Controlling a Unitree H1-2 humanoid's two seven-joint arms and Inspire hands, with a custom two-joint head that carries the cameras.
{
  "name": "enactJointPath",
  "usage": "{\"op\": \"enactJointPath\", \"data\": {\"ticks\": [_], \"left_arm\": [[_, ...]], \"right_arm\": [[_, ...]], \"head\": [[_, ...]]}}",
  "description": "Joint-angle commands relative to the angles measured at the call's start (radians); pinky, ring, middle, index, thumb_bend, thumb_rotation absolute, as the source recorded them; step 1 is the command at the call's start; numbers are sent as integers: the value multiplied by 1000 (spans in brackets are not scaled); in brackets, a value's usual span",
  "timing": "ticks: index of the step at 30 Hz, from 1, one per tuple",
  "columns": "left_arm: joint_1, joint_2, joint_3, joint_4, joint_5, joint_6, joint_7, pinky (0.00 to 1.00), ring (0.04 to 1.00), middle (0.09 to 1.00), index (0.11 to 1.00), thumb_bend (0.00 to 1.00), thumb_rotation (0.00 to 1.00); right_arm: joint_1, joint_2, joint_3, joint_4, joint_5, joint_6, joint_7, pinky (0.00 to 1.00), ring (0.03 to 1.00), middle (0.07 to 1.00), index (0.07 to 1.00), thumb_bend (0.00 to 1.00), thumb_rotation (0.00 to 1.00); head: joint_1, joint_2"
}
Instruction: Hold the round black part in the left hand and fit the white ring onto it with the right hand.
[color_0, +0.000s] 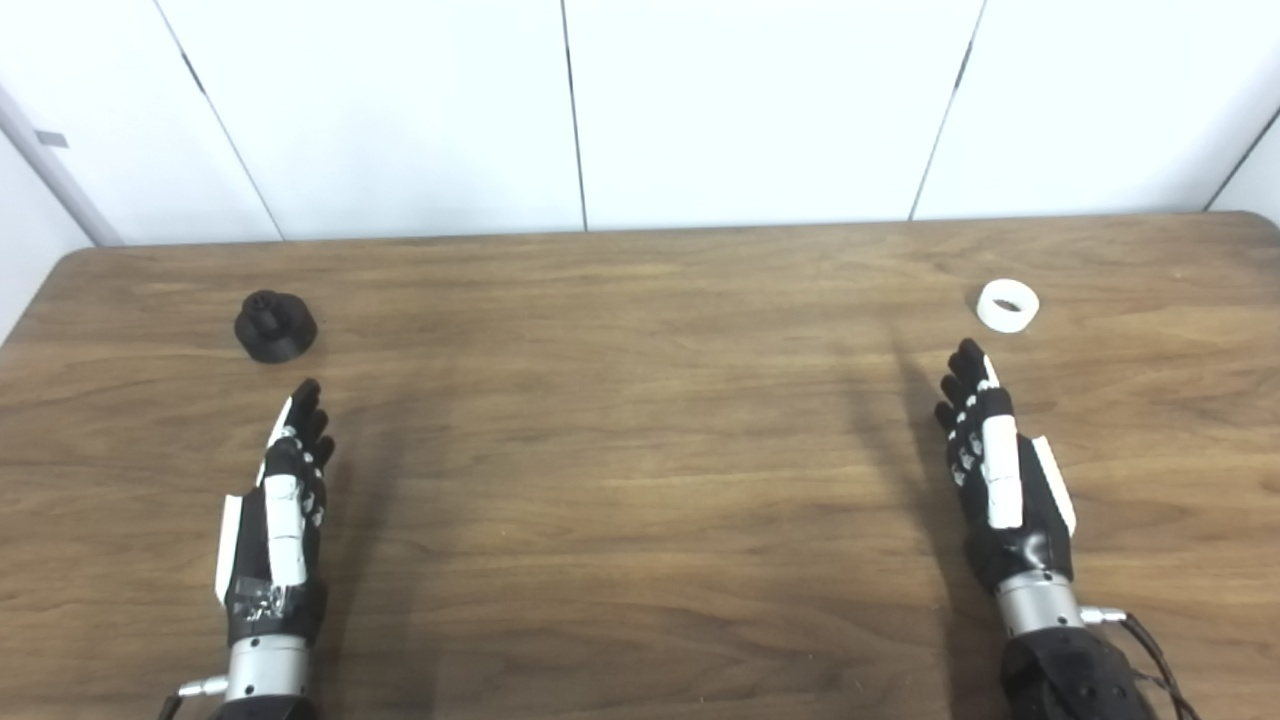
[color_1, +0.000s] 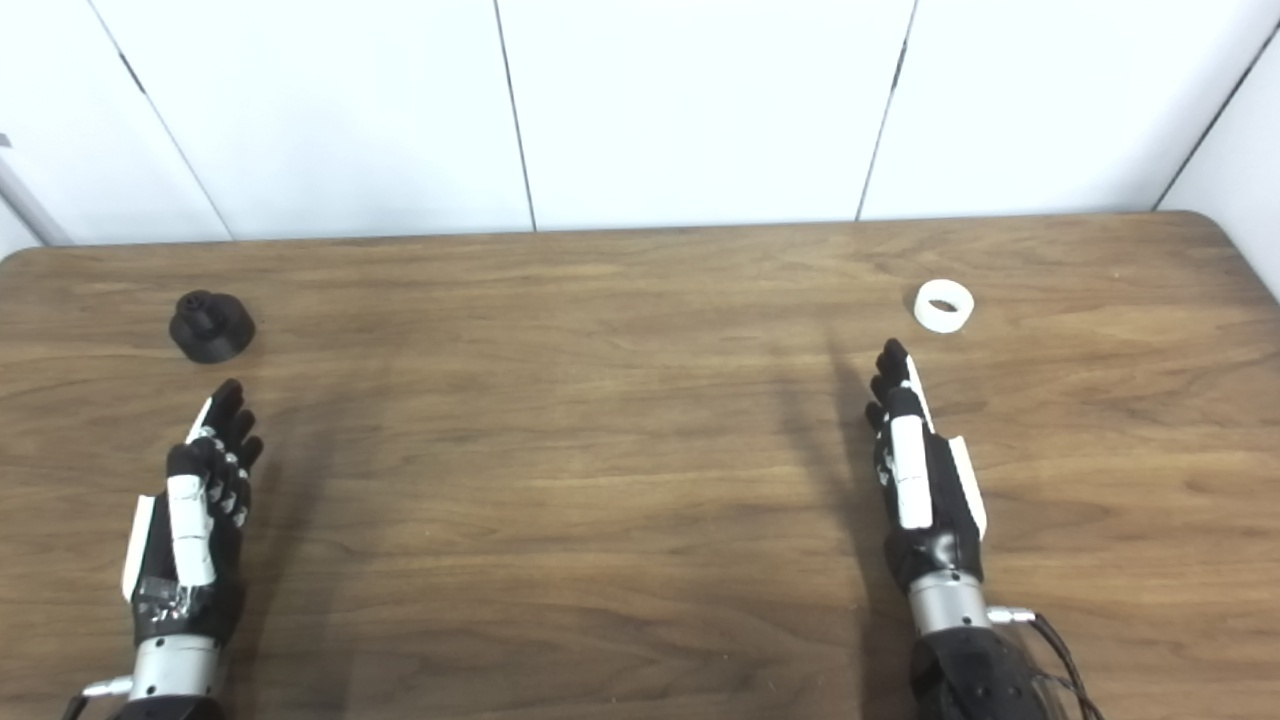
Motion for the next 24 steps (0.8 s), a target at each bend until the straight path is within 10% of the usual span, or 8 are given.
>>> {"op": "enactJointPath", "data": {"ticks": [1, 24], "left_arm": [[20, -3, -8, 6, 3, -10, -6, 1000, 1000, 1000, 963, 633, 955], [20, -54, -31, 18, 57, -45, 21, 1000, 1000, 982, 941, 620, 949]], "right_arm": [[-10, -9, -5, -34, 5, -46, 8, 1000, 1000, 1000, 998, 587, 1000], [4, -48, -24, -13, 43, -47, 28, 1000, 1000, 1000, 995, 574, 1000]], "head": [[1, 1], [166, -37]]}}
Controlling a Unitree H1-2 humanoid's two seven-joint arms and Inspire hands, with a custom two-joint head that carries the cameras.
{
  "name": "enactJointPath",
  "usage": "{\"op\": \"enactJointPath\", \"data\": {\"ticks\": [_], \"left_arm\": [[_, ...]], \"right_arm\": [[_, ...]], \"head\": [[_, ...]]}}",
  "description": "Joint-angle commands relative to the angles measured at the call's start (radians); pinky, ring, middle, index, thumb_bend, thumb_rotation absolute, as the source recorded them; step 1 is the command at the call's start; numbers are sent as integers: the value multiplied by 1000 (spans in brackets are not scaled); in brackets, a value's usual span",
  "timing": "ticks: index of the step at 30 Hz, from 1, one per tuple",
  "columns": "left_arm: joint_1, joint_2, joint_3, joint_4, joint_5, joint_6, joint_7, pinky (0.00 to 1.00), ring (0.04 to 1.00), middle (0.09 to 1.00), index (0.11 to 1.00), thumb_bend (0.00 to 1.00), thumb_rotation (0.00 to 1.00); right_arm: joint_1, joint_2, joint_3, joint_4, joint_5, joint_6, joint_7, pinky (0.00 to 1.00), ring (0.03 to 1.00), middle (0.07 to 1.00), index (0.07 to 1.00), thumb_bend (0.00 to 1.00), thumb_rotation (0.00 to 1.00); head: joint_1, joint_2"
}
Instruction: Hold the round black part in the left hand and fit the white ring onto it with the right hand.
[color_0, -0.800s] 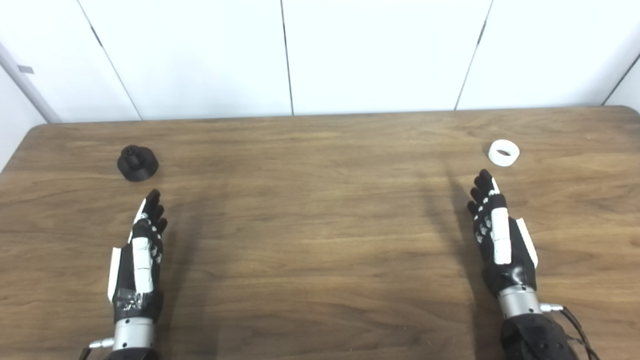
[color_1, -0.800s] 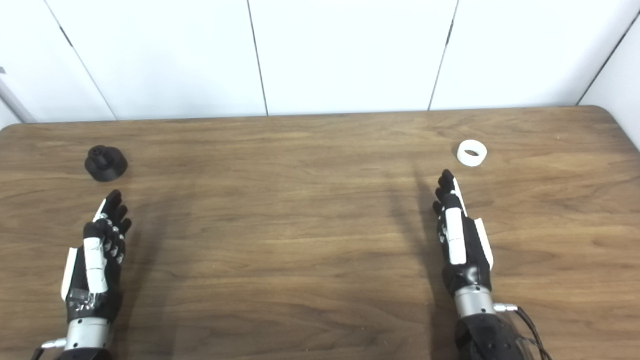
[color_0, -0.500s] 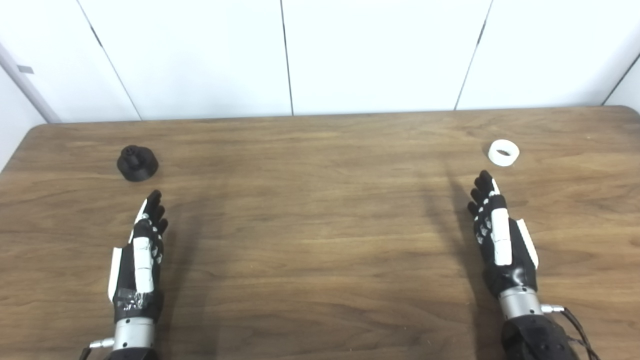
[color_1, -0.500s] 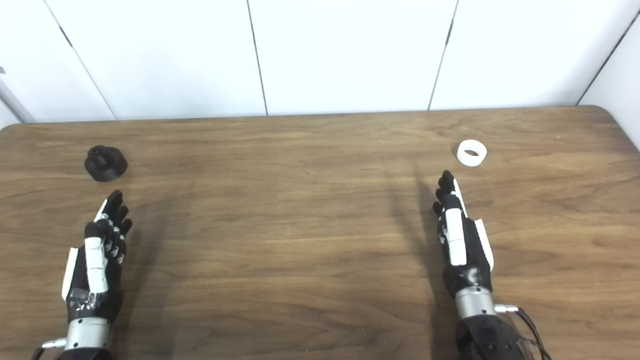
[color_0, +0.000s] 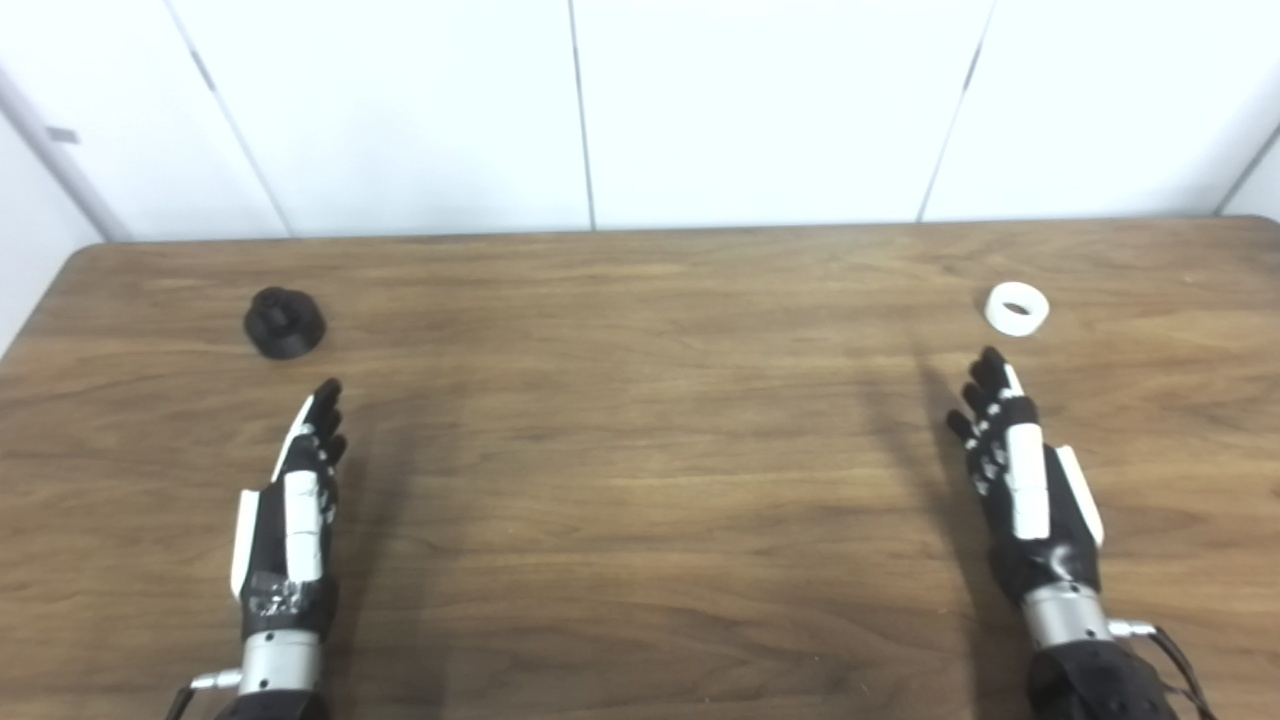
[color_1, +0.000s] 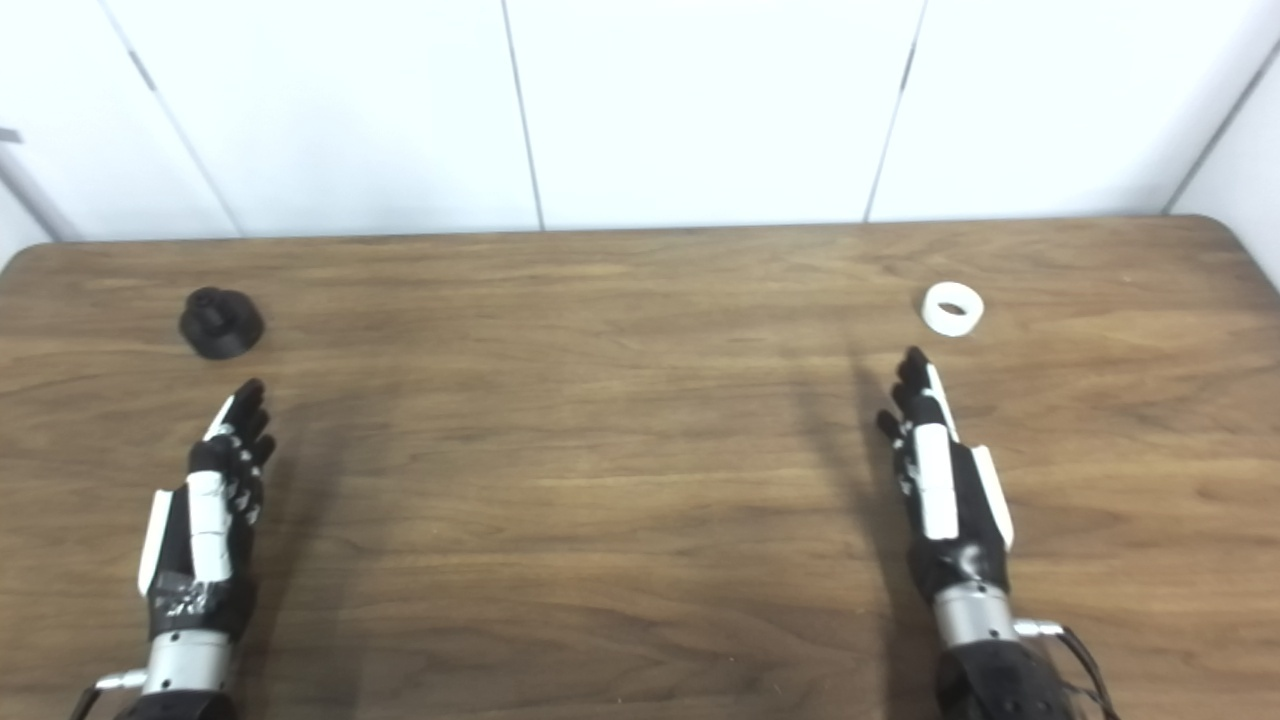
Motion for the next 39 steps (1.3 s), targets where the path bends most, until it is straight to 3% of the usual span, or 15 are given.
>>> {"op": "enactJointPath", "data": {"ticks": [1, 11, 15, 19, 39], "left_arm": [[15, -41, -22, 25, 10, -43, 11, 1000, 1000, 977, 937, 616, 936], [21, -66, -55, 44, 45, -63, 16, 1000, 1000, 988, 945, 594, 956], [16, -76, -67, 63, 63, -72, 23, 1000, 1000, 991, 946, 593, 959], [10, -87, -75, 91, 85, -99, 28, 1000, 1000, 992, 950, 579, 964], [-3, -110, -76, 126, 124, -118, 60, 1000, 1000, 996, 940, 566, 918]], "right_arm": [[-7, -19, -9, -7, 8, -47, 16, 1000, 1000, 1000, 995, 579, 1000], [-5, -47, -12, 27, 26, -83, 52, 1000, 1000, 1000, 1000, 539, 1000], [-3, -46, -15, 9, 30, -42, 51, 1000, 1000, 1000, 1000, 559, 1000], [-5, -55, -19, 17, 45, -50, 64, 1000, 1000, 1000, 1000, 566, 1000], [-30, -38, -28, 74, 51, -98, 67, 907, 933, 934, 929, 670, 947]], "head": [[22, -7], [146, -57], [198, -89], [237, -119], [230, -156]]}}
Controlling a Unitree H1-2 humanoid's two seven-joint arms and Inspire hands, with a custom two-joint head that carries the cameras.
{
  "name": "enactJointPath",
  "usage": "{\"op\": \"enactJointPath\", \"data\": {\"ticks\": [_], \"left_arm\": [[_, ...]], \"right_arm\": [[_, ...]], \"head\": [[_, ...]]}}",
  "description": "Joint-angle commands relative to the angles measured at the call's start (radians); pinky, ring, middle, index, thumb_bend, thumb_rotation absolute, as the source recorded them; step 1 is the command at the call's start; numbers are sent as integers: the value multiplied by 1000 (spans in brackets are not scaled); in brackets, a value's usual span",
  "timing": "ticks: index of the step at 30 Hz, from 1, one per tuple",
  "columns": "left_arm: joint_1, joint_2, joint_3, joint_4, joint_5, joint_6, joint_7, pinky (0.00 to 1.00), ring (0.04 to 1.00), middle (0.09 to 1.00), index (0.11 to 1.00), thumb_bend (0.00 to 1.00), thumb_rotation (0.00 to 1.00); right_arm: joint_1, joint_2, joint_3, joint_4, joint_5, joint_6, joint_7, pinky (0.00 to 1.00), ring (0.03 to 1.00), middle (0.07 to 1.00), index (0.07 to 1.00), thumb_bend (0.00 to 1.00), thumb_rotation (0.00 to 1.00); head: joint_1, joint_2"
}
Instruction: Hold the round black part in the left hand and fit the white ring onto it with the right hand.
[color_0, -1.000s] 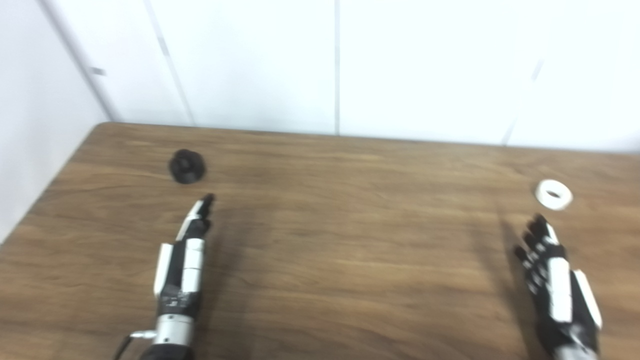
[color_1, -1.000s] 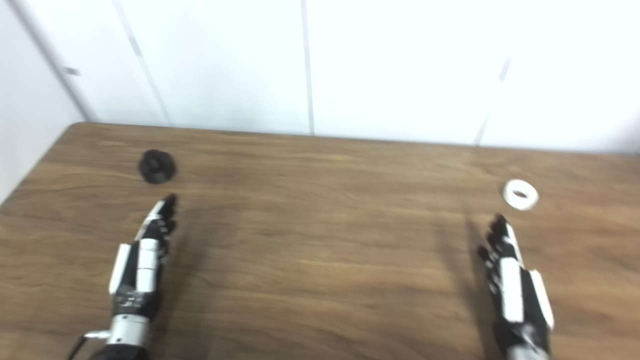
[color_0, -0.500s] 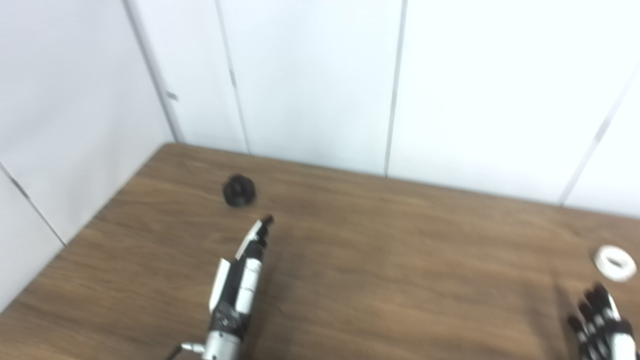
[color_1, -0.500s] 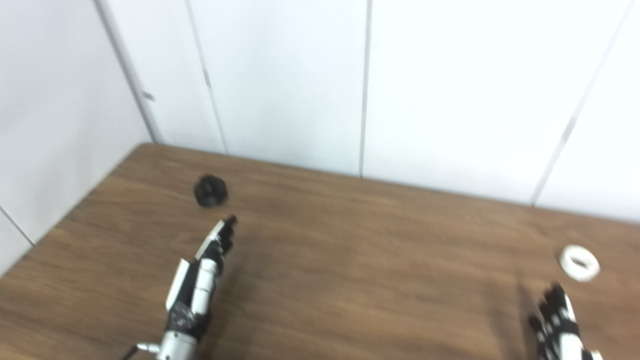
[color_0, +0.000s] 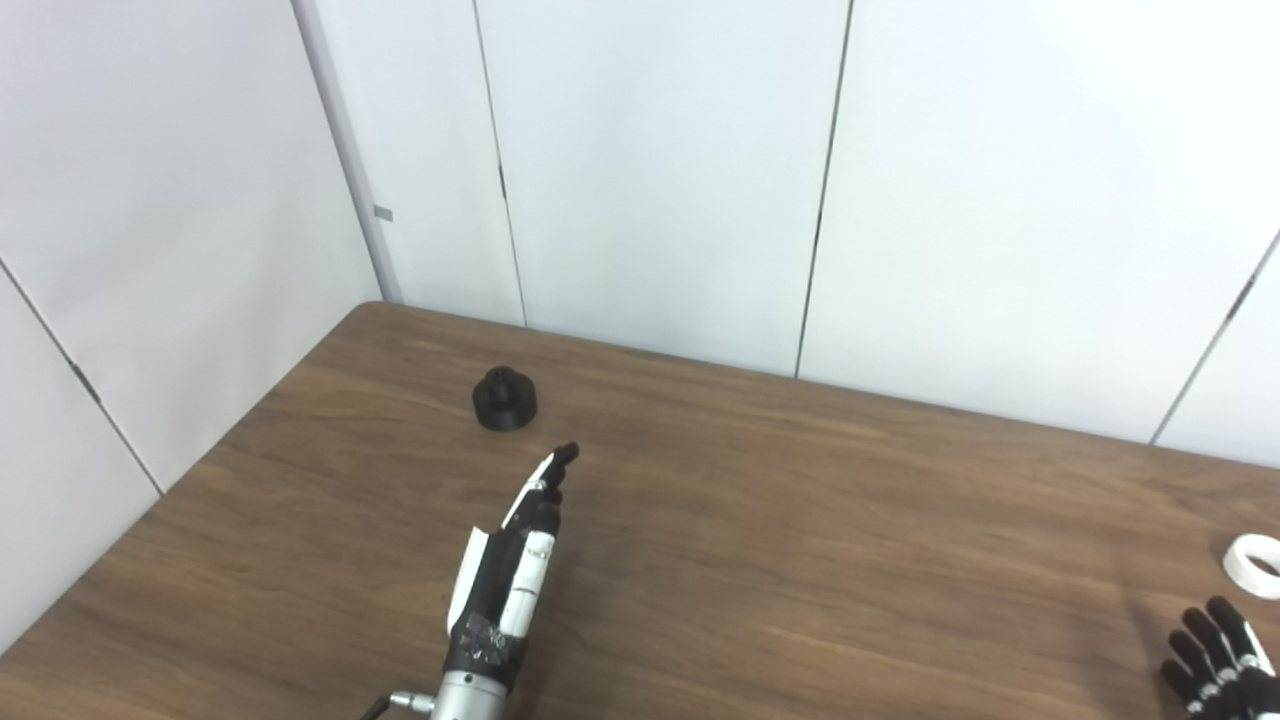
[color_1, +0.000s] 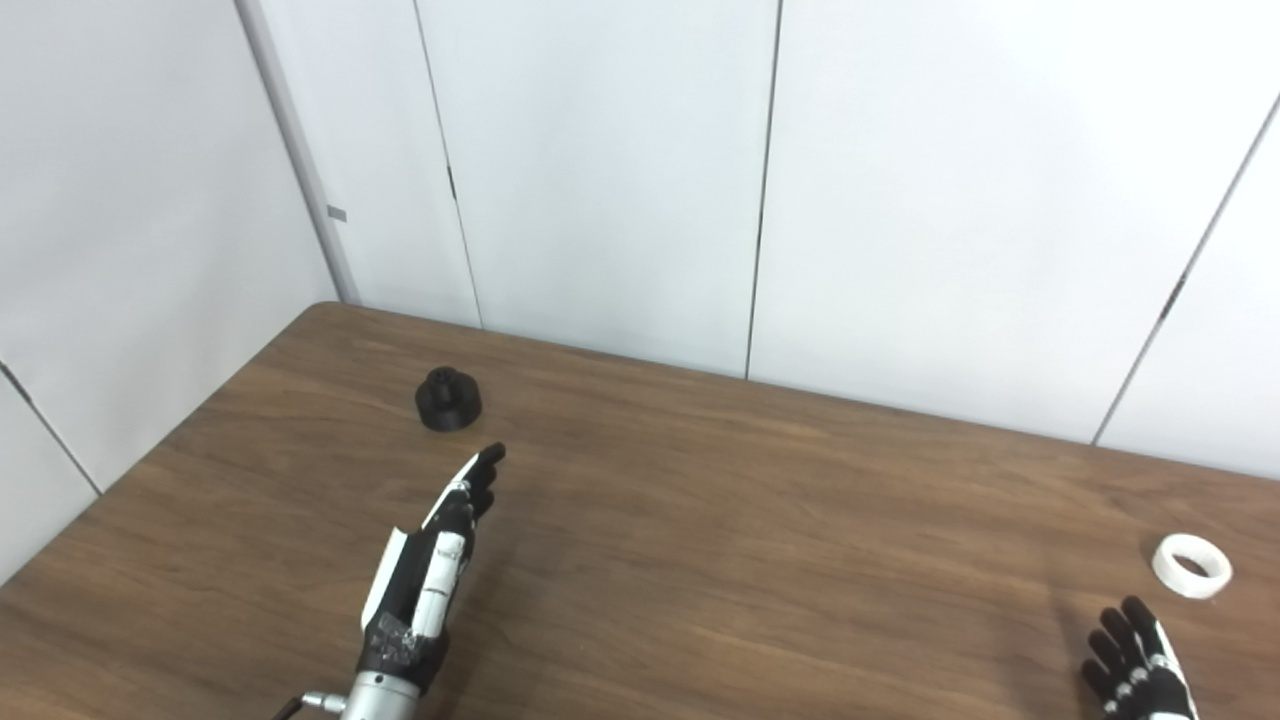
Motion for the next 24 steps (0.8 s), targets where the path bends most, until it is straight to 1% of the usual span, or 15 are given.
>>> {"op": "enactJointPath", "data": {"ticks": [1, 3, 5, 7, 8, 9, 12, 14, 15, 17, 19, 20, 21, 22, 24], "left_arm": [[29, -41, -25, 87, 25, -11, 20, 1000, 1000, 994, 939, 559, 907], [32, -37, -27, 75, 46, -12, 27, 1000, 1000, 996, 948, 541, 884], [39, -34, -24, 42, 84, 3, 40, 1000, 1000, 987, 949, 572, 857], [42, -31, -14, -2, 149, 52, 66, 1000, 1000, 978, 943, 608, 855], [42, -30, -8, -20, 183, 77, 81, 977, 983, 961, 931, 649, 854], [41, -31, 0, -42, 208, 107, 94, 970, 975, 954, 926, 657, 834], [22, -25, 34, -116, 228, 204, 111, 966, 965, 950, 914, 715, 665], [5, -16, 51, -142, 254, 242, 126, 979, 966, 940, 905, 751, 552], [-13, -2, 62, -156, 290, 272, 137, 980, 964, 936, 903, 759, 529], [-46, 28, 80, -172, 353, 322, 153, 962, 951, 925, 896, 818, 439], [-85, 63, 99, -175, 414, 370, 167, 941, 938, 919, 892, 853, 407], [-97, 74, 103, -175, 433, 387, 173, 932, 934, 916, 887, 865, 386], [-120, 98, 111, -167, 454, 404, 178, 927, 931, 914, 885, 872, 375], [-141, 121, 117, -156, 470, 416, 183, 922, 931, 913, 880, 875, 333], [-175, 160, 125, -135, 489, 438, 184, 909, 923, 902, 871, 886, 308]], "right_arm": [[-10, -2, -5, 0, 12, -28, 4, 900, 931, 931, 924, 683, 938], [-10, -5, -2, 2, 9, -37, 9, 901, 934, 934, 928, 696, 941], [-9, -5, 0, -1, 5, -33, 8, 907, 935, 932, 925, 732, 931], [-8, -1, 0, 0, 7, -38, 9, 905, 933, 929, 923, 741, 922], [-7, 0, 1, -1, 4, -36, 6, 907, 933, 930, 925, 719, 924], [-7, 1, 1, -3, 1, -30, 3, 899, 928, 927, 922, 727, 924], [-7, 4, 3, 0, 3, -25, 3, 904, 929, 928, 923, 752, 918], [-8, 6, 3, 4, 3, -30, 3, 911, 931, 930, 923, 767, 913], [-8, 7, 5, 5, 1, -32, 3, 912, 931, 930, 923, 771, 912], [-10, 9, 7, 6, -3, -34, 1, 913, 935, 934, 929, 756, 921], [-13, 2, 15, 12, -1, -42, 17, 927, 939, 940, 936, 754, 933], [-14, -4, 20, 15, 3, -46, 28, 963, 969, 970, 966, 729, 966], [-15, -9, 22, 21, 4, -51, 34, 981, 984, 985, 982, 717, 983], [-16, -11, 22, 24, 5, -53, 37, 993, 993, 994, 986, 677, 993], [-17, -11, 20, 28, 4, -52, 36, 999, 995, 999, 983, 655, 999]], "head": [[0, 1], [-3, 2], [-7, 3], [-10, 3], [-10, 3], [-15, 1], [-17, -2], [-20, -1], [-23, -1], [-25, -2], [-27, -2], [-27, -2], [-26, -5], [-26, -4], [-27, -6]]}}
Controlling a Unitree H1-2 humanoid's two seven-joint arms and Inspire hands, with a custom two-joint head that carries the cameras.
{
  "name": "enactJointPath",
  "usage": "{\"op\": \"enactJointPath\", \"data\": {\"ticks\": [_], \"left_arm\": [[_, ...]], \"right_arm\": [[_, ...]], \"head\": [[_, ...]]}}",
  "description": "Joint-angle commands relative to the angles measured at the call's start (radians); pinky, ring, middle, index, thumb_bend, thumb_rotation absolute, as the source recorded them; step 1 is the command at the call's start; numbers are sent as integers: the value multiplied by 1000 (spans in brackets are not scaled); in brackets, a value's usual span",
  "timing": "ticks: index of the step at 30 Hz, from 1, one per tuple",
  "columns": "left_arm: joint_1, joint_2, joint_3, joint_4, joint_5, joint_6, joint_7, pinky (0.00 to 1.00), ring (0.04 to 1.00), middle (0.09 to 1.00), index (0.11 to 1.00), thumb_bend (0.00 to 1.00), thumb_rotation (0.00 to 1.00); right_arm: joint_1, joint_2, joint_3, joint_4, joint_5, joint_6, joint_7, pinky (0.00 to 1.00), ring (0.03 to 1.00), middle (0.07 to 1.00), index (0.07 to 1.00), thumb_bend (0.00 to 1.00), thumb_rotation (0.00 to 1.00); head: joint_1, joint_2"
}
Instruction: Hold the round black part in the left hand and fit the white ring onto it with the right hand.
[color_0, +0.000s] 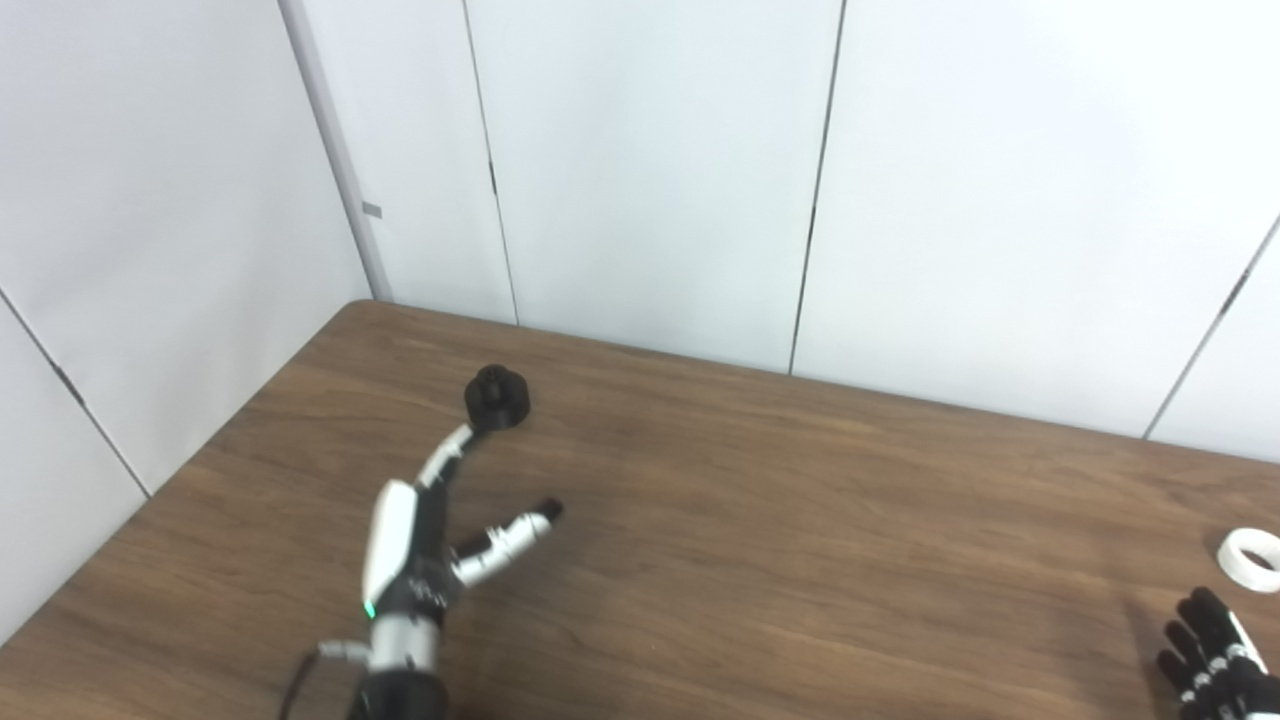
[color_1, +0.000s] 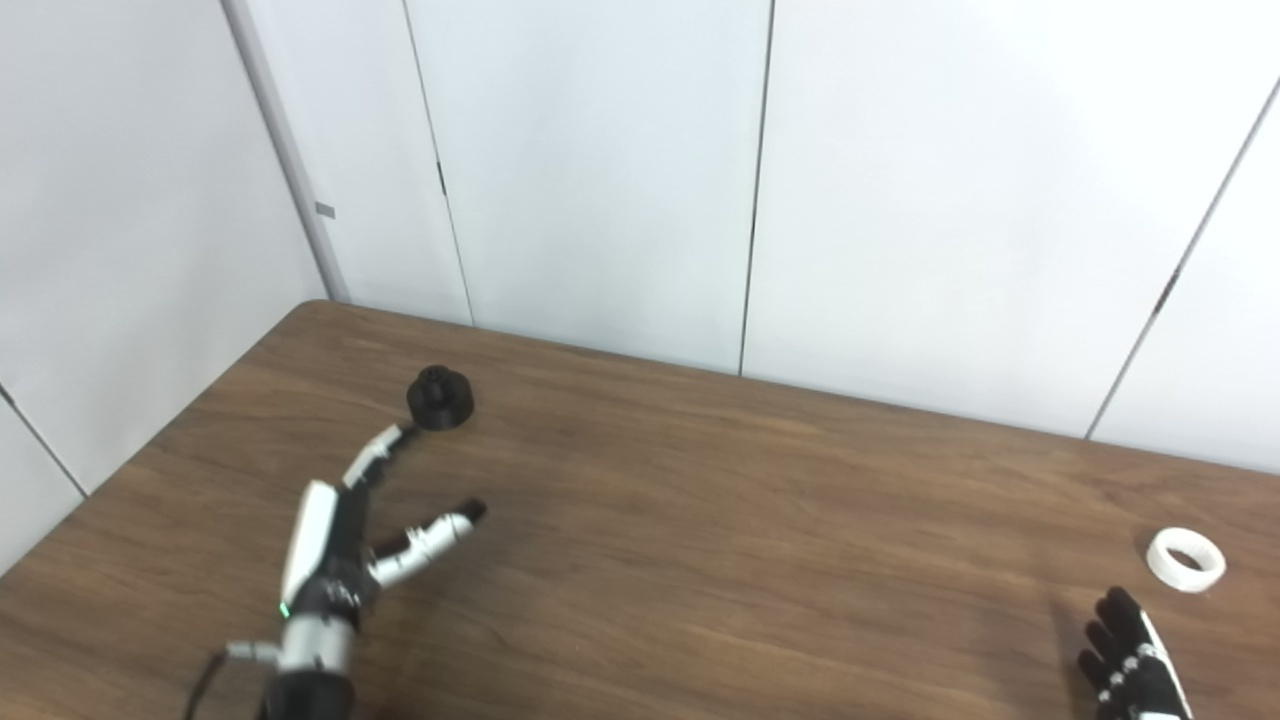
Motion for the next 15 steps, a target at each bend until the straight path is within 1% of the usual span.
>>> {"op": "enactJointPath", "data": {"ticks": [1, 4, 10, 11, 13, 15], "left_arm": [[-56, 44, 9, 5, 33, 11, 19, 888, 915, 893, 869, 886, 297], [-98, 92, 15, 47, 37, 28, 16, 877, 917, 894, 863, 888, 290], [-175, 167, 20, 160, 43, 38, 25, 878, 940, 914, 858, 895, 285], [-190, 179, 19, 179, 48, 48, 24, 890, 945, 911, 853, 908, 297], [-219, 203, 10, 216, 65, 69, 23, 933, 952, 906, 850, 933, 326], [-245, 231, -7, 256, 84, 78, 23, 969, 951, 904, 844, 940, 335]], "right_arm": [[-7, -1, 1, 18, 11, -38, 11, 1000, 994, 999, 981, 648, 1000], [-6, 2, 1, 20, 17, -36, 11, 1000, 999, 1000, 985, 631, 1000], [-4, 8, -1, 17, 30, -24, 8, 1000, 998, 1000, 995, 621, 1000], [-3, 9, -1, 17, 30, -26, 8, 1000, 996, 1000, 993, 627, 995], [-2, 10, 1, 14, 31, -28, 9, 1000, 994, 1000, 995, 601, 1000], [0, 11, 2, 10, 37, -23, 11, 1000, 996, 1000, 992, 595, 1000]], "head": [[0, -1], [-2, 0], [-5, -1], [-5, -1], [-6, 0], [-8, 1]]}}
